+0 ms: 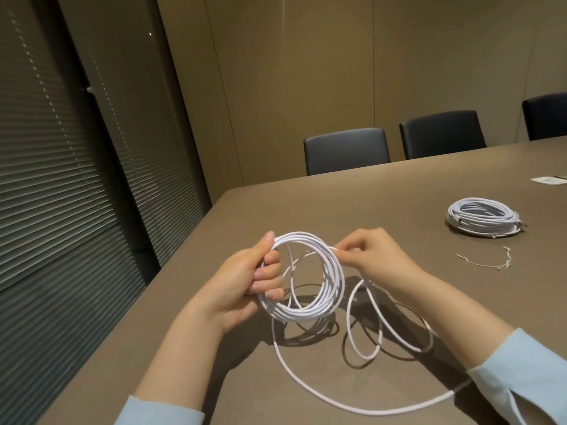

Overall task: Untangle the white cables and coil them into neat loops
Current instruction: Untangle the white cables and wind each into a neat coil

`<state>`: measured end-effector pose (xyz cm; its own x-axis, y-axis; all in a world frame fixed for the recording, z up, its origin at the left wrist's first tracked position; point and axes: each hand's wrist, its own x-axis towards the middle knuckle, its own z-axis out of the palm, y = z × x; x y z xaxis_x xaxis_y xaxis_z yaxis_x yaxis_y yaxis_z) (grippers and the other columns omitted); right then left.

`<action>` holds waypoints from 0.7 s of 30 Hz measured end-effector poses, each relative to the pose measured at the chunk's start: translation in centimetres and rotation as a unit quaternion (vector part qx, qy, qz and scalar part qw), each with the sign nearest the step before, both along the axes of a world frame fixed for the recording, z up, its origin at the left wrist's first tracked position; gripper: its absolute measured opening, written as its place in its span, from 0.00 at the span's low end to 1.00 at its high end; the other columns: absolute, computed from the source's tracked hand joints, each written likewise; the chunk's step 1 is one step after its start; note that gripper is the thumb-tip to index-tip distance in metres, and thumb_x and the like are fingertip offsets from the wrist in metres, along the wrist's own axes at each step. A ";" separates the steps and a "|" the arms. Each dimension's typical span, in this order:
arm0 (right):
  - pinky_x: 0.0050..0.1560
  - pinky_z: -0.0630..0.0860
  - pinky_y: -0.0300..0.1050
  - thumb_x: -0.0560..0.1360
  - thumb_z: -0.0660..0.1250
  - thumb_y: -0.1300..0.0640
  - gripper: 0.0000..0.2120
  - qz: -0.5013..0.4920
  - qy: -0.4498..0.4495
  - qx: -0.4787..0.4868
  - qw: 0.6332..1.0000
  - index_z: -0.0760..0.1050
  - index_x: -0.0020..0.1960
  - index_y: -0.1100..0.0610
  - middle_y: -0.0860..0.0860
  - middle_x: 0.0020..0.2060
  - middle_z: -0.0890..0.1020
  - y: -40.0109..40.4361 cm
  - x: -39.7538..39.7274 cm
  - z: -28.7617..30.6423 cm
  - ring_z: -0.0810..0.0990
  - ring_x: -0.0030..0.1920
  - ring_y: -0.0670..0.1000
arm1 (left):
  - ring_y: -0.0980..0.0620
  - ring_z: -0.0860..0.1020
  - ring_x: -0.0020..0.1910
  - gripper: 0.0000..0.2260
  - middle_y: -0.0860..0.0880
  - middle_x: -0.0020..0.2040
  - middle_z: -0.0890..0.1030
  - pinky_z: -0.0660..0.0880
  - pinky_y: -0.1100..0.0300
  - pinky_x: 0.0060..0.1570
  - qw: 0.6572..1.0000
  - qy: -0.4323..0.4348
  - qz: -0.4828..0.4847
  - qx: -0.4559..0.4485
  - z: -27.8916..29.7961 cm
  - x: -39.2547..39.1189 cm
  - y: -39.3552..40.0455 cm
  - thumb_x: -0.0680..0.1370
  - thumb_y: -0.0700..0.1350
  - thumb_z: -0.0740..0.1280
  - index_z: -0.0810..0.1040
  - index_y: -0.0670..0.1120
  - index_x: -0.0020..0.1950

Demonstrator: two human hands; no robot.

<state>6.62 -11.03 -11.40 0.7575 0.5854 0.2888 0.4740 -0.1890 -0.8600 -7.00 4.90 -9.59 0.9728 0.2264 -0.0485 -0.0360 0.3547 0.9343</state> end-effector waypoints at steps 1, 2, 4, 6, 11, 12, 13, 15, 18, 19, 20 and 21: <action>0.50 0.74 0.45 0.72 0.73 0.50 0.05 0.028 0.041 0.016 0.999 0.83 0.39 0.50 0.44 0.42 0.83 -0.3 0.0 0.2 0.80 0.47 0.45 | 0.57 0.53 0.22 0.19 0.52 0.26 0.55 0.62 0.65 0.22 1.000 -0.008 0.001 -0.022 0.0 -0.1 0.2 0.80 0.53 0.62 0.67 0.47 0.31; 0.50 0.73 0.43 0.73 0.72 0.50 0.05 0.040 0.054 0.026 0.997 0.83 0.40 0.49 0.43 0.41 0.84 -0.5 0.2 0.4 0.80 0.48 0.43 | 0.57 0.55 0.21 0.19 0.53 0.25 0.56 0.62 0.65 0.21 0.999 -0.019 0.003 -0.047 0.1 -0.1 0.4 0.80 0.53 0.62 0.67 0.47 0.31; 0.47 0.71 0.38 0.75 0.70 0.51 0.06 0.019 0.023 0.029 0.999 0.84 0.42 0.50 0.42 0.42 0.81 -0.7 0.9 0.3 0.78 0.47 0.42 | 0.58 0.56 0.20 0.19 0.53 0.24 0.57 0.62 0.65 0.20 0.995 -0.042 0.027 -0.086 0.2 -0.1 0.9 0.79 0.53 0.62 0.68 0.47 0.31; 0.46 0.69 0.37 0.76 0.68 0.51 0.08 -0.049 -0.069 -0.002 0.996 0.84 0.44 0.53 0.44 0.46 0.77 -0.6 1.5 0.0 0.76 0.47 0.45 | 0.58 0.56 0.20 0.19 0.53 0.24 0.57 0.61 0.66 0.21 0.989 -0.060 0.084 -0.107 0.3 0.0 1.6 0.81 0.53 0.61 0.68 0.47 0.31; 0.47 0.68 0.29 0.80 0.62 0.53 0.09 -0.010 -0.082 0.006 0.997 0.80 0.52 0.53 0.47 0.53 0.71 -0.7 1.2 0.3 0.73 0.51 0.43 | 0.57 0.56 0.21 0.19 0.53 0.26 0.57 0.61 0.65 0.21 0.970 -0.070 0.176 -0.149 -0.3 0.2 3.7 0.82 0.54 0.59 0.66 0.47 0.33; 0.47 0.68 0.30 0.81 0.61 0.53 0.09 -0.005 -0.073 0.015 0.997 0.79 0.52 0.52 0.48 0.54 0.72 -0.8 1.2 0.4 0.73 0.51 0.44 | 0.57 0.56 0.21 0.19 0.53 0.25 0.58 0.61 0.65 0.21 0.967 -0.072 0.184 -0.164 -0.4 0.2 4.0 0.82 0.54 0.59 0.66 0.47 0.33; 0.47 0.68 0.32 0.81 0.60 0.54 0.09 -0.005 -0.067 0.027 0.997 0.79 0.51 0.52 0.49 0.55 0.72 -0.9 1.2 0.5 0.73 0.51 0.44 | 0.57 0.56 0.20 0.19 0.53 0.25 0.58 0.61 0.65 0.21 0.962 -0.077 0.193 -0.179 -0.4 0.2 4.2 0.82 0.55 0.58 0.66 0.48 0.33; 0.48 0.69 0.35 0.81 0.59 0.54 0.10 -0.002 -0.050 0.059 0.997 0.79 0.50 0.51 0.50 0.56 0.74 -1.1 1.2 0.7 0.74 0.51 0.46 | 0.57 0.56 0.21 0.20 0.53 0.26 0.59 0.62 0.65 0.21 0.953 -0.085 0.220 -0.189 -0.2 0.0 4.5 0.82 0.55 0.58 0.67 0.48 0.33; 0.49 0.71 0.39 0.81 0.60 0.54 0.10 0.036 -0.010 0.095 0.995 0.80 0.49 0.49 0.51 0.54 0.78 -1.2 1.1 0.9 0.76 0.54 0.51 | 0.57 0.56 0.22 0.19 0.53 0.28 0.58 0.62 0.65 0.23 0.957 -0.076 0.226 -0.164 -0.1 -0.1 4.3 0.82 0.55 0.58 0.67 0.48 0.34; 0.49 0.71 0.40 0.81 0.60 0.54 0.10 0.052 -0.002 0.102 0.993 0.80 0.48 0.48 0.51 0.53 0.79 -1.2 0.9 1.0 0.76 0.54 0.52 | 0.57 0.56 0.22 0.18 0.53 0.28 0.58 0.63 0.66 0.22 0.963 -0.069 0.212 -0.149 -0.2 -0.1 4.1 0.82 0.54 0.58 0.67 0.48 0.35; 0.49 0.70 0.40 0.81 0.60 0.54 0.10 0.067 0.005 0.107 0.992 0.81 0.48 0.48 0.51 0.53 0.80 -1.1 0.7 1.0 0.76 0.54 0.51 | 0.57 0.56 0.23 0.18 0.52 0.29 0.57 0.64 0.66 0.23 0.971 -0.060 0.196 -0.124 -0.3 0.0 3.6 0.83 0.54 0.58 0.67 0.47 0.35; 0.50 0.70 0.40 0.81 0.61 0.54 0.10 0.079 0.010 0.109 0.991 0.81 0.48 0.47 0.49 0.52 0.80 -1.0 0.5 1.0 0.77 0.53 0.49 | 0.57 0.57 0.23 0.18 0.52 0.29 0.57 0.66 0.65 0.23 0.978 -0.050 0.182 -0.091 -0.4 0.2 3.2 0.83 0.53 0.58 0.67 0.47 0.35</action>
<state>7.07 -12.02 -10.37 0.6689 0.6220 0.4071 0.4645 0.0778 -0.8822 -6.82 8.12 -9.97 0.8319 0.5542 -0.0289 -0.2779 0.4611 0.8427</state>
